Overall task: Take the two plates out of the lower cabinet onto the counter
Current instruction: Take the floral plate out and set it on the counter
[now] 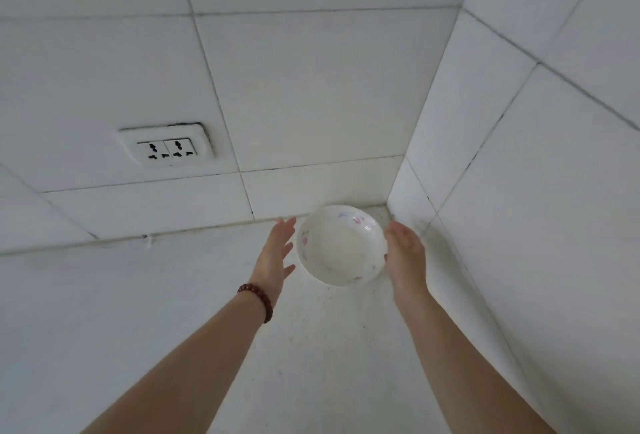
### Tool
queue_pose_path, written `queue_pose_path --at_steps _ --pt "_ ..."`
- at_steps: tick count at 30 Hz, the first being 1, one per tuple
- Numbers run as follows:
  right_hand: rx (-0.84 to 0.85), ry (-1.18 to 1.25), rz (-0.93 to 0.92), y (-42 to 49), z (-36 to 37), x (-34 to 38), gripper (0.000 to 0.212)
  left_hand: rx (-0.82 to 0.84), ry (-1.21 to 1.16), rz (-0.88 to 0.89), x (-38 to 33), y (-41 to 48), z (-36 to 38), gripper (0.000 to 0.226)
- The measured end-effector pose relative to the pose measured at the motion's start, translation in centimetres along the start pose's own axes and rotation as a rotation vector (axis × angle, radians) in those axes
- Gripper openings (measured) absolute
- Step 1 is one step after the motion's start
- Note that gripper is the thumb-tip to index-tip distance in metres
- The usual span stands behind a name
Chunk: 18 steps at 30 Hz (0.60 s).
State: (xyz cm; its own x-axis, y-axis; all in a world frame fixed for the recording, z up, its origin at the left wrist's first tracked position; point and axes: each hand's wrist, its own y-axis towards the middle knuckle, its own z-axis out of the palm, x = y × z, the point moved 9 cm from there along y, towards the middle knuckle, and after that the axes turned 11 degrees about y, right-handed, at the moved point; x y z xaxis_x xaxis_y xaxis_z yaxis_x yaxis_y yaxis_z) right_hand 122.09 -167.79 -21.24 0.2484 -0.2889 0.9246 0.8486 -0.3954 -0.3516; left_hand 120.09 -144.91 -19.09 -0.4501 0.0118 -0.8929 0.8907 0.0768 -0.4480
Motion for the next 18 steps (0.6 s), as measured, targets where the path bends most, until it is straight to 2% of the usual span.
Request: queue_pose_path --at_steps 8,18 --pt "0.062 0.063 -0.116 -7.6 -0.4 4.7 0.034 -0.039 0.072 0.171 -3.7 -8.2 0.0 0.043" --pt "0.107 0.106 -0.256 -20.3 -1.4 8.0 0.027 0.048 0.057 0.388 -6.4 -19.0 -1.5 0.037"
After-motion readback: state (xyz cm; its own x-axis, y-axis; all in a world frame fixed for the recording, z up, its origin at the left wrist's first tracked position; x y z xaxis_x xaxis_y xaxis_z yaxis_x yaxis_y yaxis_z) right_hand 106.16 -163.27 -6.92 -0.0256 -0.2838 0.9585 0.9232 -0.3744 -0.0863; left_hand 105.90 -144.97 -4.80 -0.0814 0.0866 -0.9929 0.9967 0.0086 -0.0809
